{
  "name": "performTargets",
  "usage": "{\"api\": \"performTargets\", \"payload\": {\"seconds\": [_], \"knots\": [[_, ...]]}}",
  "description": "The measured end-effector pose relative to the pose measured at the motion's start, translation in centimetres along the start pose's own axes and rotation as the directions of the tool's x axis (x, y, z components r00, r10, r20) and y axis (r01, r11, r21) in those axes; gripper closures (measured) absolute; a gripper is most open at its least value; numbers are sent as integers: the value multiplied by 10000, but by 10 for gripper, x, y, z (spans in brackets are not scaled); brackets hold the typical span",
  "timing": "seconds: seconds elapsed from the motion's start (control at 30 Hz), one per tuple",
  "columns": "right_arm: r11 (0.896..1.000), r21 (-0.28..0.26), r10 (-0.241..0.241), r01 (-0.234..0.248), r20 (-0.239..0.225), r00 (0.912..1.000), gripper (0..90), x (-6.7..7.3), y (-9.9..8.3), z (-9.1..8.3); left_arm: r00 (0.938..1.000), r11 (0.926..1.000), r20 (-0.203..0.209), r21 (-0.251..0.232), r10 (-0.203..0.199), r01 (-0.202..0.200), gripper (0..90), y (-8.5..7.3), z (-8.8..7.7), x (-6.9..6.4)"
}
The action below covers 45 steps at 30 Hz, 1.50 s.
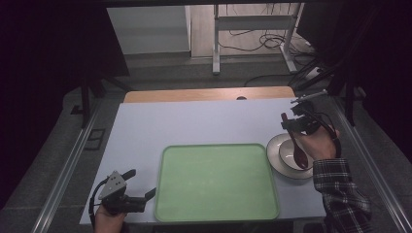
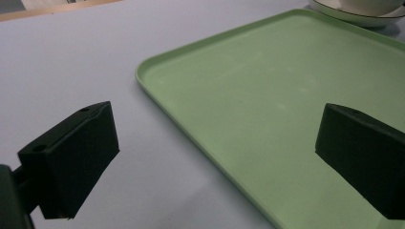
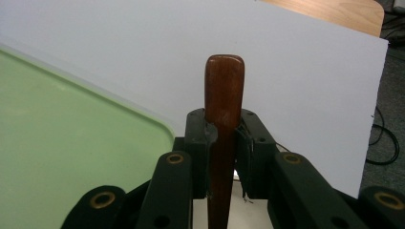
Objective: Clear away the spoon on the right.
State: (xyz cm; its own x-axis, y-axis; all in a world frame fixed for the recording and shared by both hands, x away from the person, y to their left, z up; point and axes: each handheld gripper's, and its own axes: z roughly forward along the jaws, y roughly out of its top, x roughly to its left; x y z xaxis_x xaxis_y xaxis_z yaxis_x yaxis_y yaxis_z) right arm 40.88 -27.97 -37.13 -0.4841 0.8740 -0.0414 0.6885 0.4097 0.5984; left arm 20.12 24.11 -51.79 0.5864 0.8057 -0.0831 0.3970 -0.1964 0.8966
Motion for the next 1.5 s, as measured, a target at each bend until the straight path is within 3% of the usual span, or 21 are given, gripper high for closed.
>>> {"api": "performTargets", "payload": {"seconds": [0.23,0.5,0.9,1.5], "knots": [[9999,114,-90,91,-91,9999,761,8,6,-13,10000,10000,2,7,7,-7,7,0,0,0],[9983,537,-199,222,-431,9989,761,19,5,-16,10000,10000,5,14,12,-12,7,0,0,0],[9934,1089,-259,372,-1034,9943,761,42,-2,-6,10000,10000,3,30,7,-7,7,0,1,0],[9831,1762,-227,506,-1567,9874,761,72,-8,15,10000,10000,59,17,-6,6,7,0,1,0]]}}
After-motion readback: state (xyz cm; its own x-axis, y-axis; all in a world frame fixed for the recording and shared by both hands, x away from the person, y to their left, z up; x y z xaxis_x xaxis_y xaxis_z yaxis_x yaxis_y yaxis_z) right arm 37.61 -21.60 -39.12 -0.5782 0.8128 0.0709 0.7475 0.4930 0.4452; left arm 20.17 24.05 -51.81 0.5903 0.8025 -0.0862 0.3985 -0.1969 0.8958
